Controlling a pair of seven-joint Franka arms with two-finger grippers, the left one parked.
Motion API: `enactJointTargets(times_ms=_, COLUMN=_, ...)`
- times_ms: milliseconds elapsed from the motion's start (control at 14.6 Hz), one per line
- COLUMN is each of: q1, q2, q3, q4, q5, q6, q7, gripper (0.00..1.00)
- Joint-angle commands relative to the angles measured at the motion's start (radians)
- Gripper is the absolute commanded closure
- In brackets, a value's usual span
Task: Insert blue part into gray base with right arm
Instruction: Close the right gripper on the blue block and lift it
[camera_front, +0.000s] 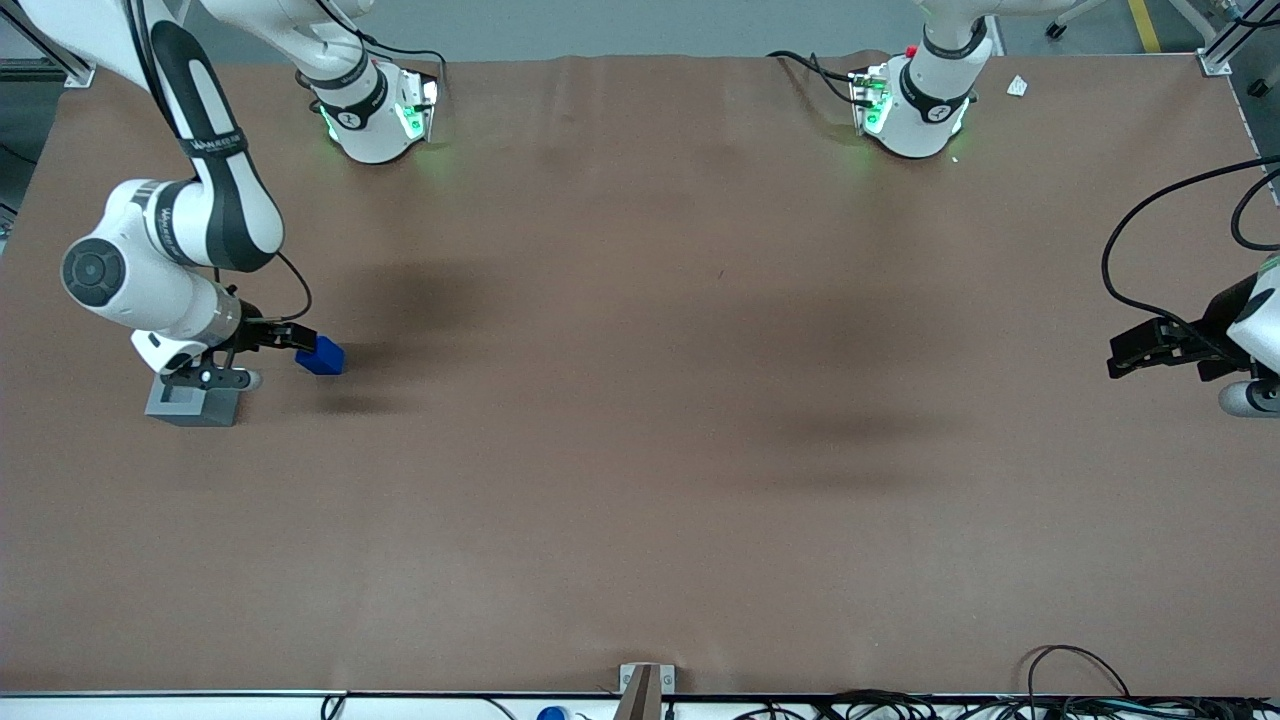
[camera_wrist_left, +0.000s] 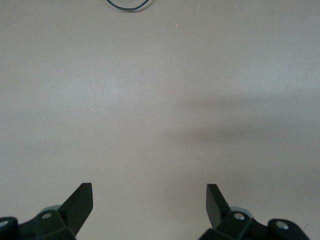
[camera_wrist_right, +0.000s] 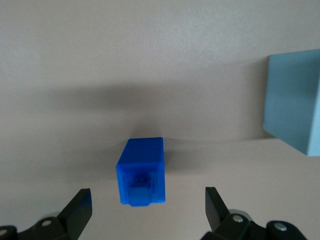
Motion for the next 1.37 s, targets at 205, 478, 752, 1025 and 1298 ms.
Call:
enactJointTargets(times_ms=205, q1=-0.002, q2=0.05, q3=0.011, q4=-0.028, q5=0.004, q6=0.051, q7=-0.012, gripper=0.06)
enactJointTargets(times_ms=478, q1=0.001, q2=0.062, q3=0.013, q4=-0.025, q5=0.004, q6=0.059, q7=-0.012, gripper=0.25)
enactJointTargets(times_ms=752, q1=0.001, q2=0.069, q3=0.013, q4=-0.024, q5=0.004, q6=0.066, q7=-0.01, gripper=0.42)
enactJointTargets(times_ms=1025, q1=-0.002, q2=0.07, q3=0.013, q4=-0.019, q5=0.007, q6=0.066, q7=-0.007, gripper=0.68)
enactJointTargets(times_ms=1298, q1=-0.008, q2=0.061, q3=0.011, q4=0.001, q5=0.007, q6=0.045, q7=0.001, gripper=0.85)
